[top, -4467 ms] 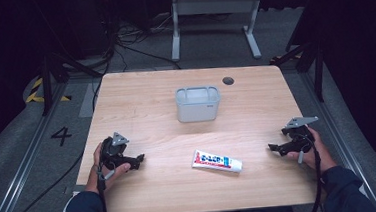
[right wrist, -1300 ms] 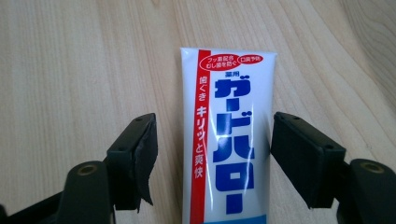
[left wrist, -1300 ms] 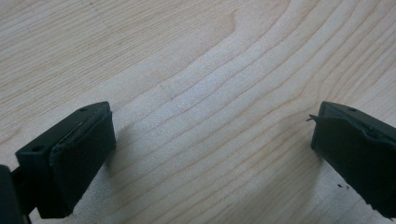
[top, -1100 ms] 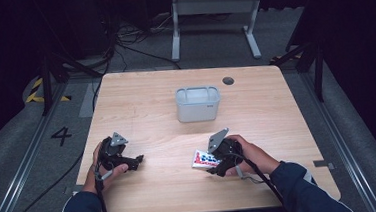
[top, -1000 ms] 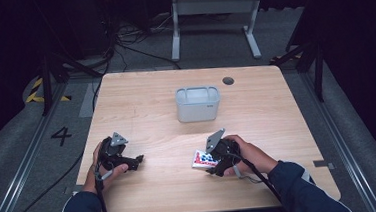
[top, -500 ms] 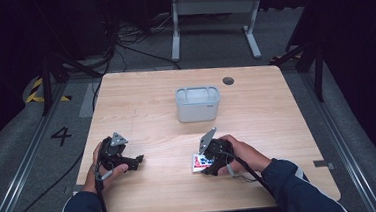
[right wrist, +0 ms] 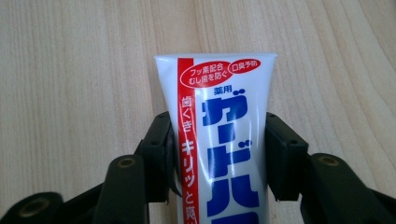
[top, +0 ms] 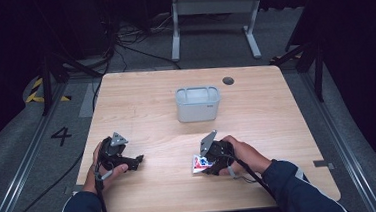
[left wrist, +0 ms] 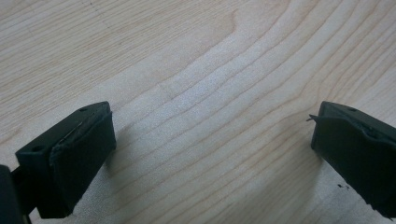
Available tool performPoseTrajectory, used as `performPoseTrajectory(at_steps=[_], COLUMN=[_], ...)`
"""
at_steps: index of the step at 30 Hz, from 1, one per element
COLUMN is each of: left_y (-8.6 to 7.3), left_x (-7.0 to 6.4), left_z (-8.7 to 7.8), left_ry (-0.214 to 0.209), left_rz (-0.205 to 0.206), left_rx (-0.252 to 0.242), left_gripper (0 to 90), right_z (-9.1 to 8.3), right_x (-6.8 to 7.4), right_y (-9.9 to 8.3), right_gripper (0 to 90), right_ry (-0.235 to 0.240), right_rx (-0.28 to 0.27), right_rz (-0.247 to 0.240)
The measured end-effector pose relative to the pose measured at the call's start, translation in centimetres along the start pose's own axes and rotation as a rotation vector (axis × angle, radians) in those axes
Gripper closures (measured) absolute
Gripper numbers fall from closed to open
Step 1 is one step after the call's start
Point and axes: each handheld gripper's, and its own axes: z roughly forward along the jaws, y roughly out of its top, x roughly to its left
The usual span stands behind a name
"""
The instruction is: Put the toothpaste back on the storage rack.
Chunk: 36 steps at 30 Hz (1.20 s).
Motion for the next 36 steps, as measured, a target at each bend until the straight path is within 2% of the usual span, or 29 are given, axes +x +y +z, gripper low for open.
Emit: performPoseTrajectory(at_steps=[1,4,8,9,13,23,26,30,31,36], left_y=[0.0,0.0,0.0,0.0,0.0,0.0,0.0,0.0,0.0,0.0], left_x=[0.1,0.0,0.0,0.0,0.0,0.0,0.0,0.1,0.0,0.0], left_z=[0.0,0.0,0.0,0.0,0.0,0.0,0.0,0.0,0.0,0.0], left_ry=[0.001,-0.001,0.001,-0.001,0.0,-0.003,-0.002,0.001,-0.001,0.0], left_rz=[0.008,-0.003,0.007,-0.004,0.002,-0.004,-0.005,0.008,-0.002,0.001], left_rx=[-0.001,0.0,-0.002,0.0,-0.003,-0.001,-0.001,-0.003,-0.001,-0.003], left_gripper=[0.2,0.2,0.2,0.2,0.2,0.2,0.2,0.2,0.2,0.2], right_z=[-0.1,-0.4,-0.5,-0.7,-1.4,-3.4,-4.1,-5.1,-5.2,-6.1], right_x=[0.0,0.1,0.2,0.1,-0.1,-0.7,-1.2,-1.8,-1.9,-2.2], right_y=[-0.1,-0.3,-0.5,-0.6,-1.0,-2.2,-3.0,-3.9,-4.0,-4.6], right_gripper=[53.7,55.9,57.8,58.9,60.3,62.6,63.1,63.8,63.9,64.5], right_ry=[0.005,0.019,0.014,0.014,0.027,0.026,0.047,0.042,0.046,0.047], right_rx=[-0.001,-0.011,-0.02,-0.032,-0.07,-0.148,-0.196,-0.249,-0.256,-0.3], right_rz=[0.002,-0.005,-0.015,-0.015,-0.006,0.043,0.075,0.107,0.11,0.123])
